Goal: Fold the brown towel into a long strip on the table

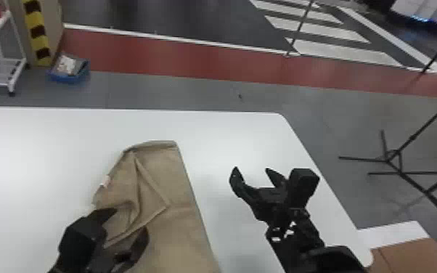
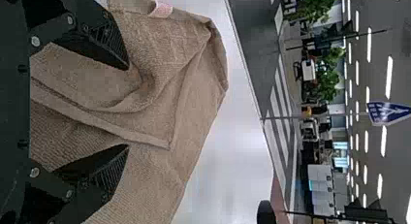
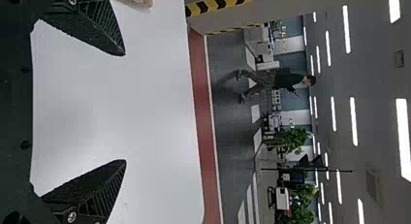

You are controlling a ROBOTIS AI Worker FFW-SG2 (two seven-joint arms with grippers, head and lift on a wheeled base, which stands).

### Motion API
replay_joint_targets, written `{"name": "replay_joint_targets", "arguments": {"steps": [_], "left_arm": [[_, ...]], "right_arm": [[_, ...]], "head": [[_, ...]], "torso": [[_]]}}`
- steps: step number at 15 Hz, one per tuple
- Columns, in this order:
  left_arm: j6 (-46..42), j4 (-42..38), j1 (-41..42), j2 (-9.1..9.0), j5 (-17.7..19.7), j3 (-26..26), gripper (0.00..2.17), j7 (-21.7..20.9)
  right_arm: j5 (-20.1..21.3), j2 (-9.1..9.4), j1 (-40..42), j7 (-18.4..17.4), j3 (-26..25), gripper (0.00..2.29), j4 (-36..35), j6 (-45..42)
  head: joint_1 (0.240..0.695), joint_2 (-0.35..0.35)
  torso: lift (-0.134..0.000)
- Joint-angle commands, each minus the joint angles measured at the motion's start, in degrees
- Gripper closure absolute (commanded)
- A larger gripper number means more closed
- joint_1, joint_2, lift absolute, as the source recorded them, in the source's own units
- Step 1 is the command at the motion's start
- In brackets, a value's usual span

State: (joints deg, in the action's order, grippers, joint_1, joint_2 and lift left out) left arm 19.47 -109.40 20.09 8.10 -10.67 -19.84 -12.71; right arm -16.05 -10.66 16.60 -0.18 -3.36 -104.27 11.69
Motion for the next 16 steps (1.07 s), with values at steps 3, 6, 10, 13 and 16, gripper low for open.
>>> {"name": "replay_joint_targets", "arguments": {"steps": [3, 6, 10, 13, 16], "left_arm": [[-6.7, -0.9, 2.2, 0.08, 2.2, 6.1, 0.14, 1.5], [-17.6, -0.9, 2.6, -0.01, 6.3, 10.2, 0.14, 7.3], [-22.5, -1.3, 2.2, -0.54, 9.7, 12.7, 0.14, 11.9], [-23.0, -0.6, 2.1, -0.54, 10.1, 12.7, 0.15, 11.9], [-23.2, -0.4, 1.8, -0.54, 10.9, 12.4, 0.15, 11.5]], "right_arm": [[0.0, -0.06, 0.0, 1.1, -0.2, 0.15, -0.2, 3.2], [0.7, -0.06, 0.9, 5.9, 1.9, 0.19, -2.4, 3.7], [6.5, -0.06, 0.5, 17.8, 6.7, 0.22, -5.1, 5.7], [10.2, 0.03, -1.0, 21.0, 9.7, 0.33, -4.9, 10.4], [11.5, 0.03, -2.7, 22.1, 10.9, 0.38, -3.7, 15.9]], "head": [[0.695, -0.286], [0.695, -0.218], [0.695, -0.092], [0.695, 0.020], [0.695, 0.053]], "torso": [[-0.115], [-0.115], [-0.115], [-0.115], [-0.115]]}}
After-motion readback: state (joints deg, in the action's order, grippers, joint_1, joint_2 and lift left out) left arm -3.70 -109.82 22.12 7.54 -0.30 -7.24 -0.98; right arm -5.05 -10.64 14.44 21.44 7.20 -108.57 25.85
